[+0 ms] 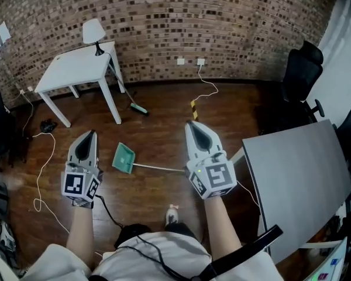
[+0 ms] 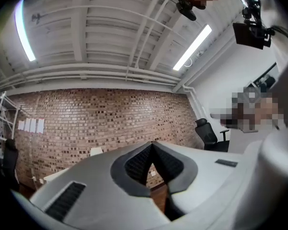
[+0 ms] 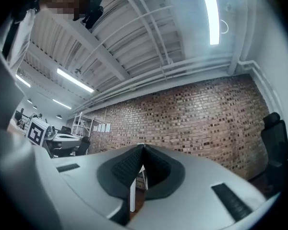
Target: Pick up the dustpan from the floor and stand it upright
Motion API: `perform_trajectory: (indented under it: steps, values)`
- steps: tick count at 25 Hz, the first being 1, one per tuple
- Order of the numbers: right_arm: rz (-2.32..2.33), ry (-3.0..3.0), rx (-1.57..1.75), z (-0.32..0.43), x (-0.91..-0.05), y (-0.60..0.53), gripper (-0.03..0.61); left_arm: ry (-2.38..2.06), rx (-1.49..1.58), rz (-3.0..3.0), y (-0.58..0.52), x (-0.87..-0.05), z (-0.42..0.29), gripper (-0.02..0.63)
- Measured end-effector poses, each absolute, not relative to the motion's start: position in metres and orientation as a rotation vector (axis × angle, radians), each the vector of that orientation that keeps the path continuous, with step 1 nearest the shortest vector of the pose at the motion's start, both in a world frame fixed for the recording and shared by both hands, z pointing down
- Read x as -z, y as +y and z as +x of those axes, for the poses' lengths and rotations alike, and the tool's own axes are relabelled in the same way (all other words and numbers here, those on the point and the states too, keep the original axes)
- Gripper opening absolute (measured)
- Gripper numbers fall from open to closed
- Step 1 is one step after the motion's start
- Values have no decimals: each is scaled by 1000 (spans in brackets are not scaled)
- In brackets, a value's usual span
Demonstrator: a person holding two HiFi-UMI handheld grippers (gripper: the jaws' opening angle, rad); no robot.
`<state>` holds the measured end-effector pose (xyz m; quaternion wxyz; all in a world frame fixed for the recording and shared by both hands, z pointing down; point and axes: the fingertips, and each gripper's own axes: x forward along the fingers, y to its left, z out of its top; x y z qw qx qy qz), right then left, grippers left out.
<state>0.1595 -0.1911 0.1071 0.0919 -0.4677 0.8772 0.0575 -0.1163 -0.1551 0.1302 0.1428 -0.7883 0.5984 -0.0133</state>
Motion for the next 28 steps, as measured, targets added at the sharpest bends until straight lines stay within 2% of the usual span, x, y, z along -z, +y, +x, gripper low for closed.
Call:
perform_trajectory:
  steps: [18, 27, 28]
  values:
    - [-1463, 2591, -115, 103, -119, -273, -17, 1716, 128, -2355, -244, -151, -160, 12]
    - [-1549, 2543, 60, 84, -147, -292, -15, 1748, 176, -2455, -261, -185, -199, 19]
    - [-1557, 2528, 89, 84, -152, -295, 25, 1728, 171, -2476, -264, -190, -201, 23]
